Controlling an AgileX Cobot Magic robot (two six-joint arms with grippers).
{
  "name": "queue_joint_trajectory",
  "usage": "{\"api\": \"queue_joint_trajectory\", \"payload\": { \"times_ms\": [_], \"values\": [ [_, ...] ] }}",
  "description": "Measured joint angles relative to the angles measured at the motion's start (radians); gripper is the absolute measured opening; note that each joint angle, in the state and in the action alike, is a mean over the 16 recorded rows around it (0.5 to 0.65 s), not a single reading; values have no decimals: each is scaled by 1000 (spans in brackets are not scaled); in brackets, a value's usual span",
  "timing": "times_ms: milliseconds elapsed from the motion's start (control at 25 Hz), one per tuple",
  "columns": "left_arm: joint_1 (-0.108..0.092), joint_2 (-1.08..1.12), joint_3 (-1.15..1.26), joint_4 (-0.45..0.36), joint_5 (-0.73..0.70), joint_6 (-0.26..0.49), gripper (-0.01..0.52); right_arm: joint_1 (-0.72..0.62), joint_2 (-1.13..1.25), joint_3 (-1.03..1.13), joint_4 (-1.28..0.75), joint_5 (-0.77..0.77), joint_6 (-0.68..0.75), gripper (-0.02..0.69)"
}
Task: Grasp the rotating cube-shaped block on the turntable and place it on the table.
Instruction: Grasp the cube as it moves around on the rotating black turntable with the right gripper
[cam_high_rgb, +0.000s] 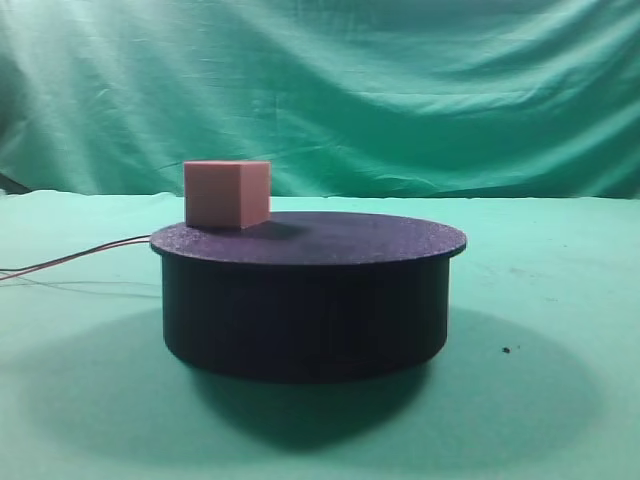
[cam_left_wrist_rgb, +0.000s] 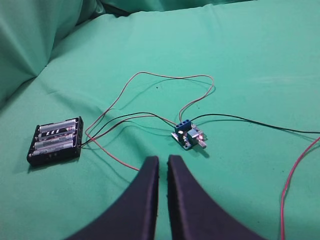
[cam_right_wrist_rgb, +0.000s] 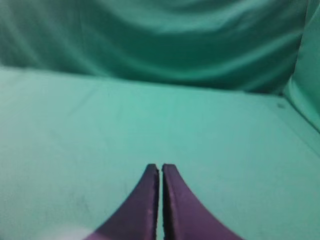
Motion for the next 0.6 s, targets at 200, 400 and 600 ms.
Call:
{"api": "queue_joint_trajectory", "payload": {
  "times_ms": [200,400,600],
  "values": [
    [0,0,0,0,0,0,0,0,136,-113,41,131,7,0],
    [0,0,0,0,0,0,0,3,332,-216,70,316,-2,0],
    [0,0,0,0,0,0,0,39,554,-273,110,409,-54,0]
  ]
}}
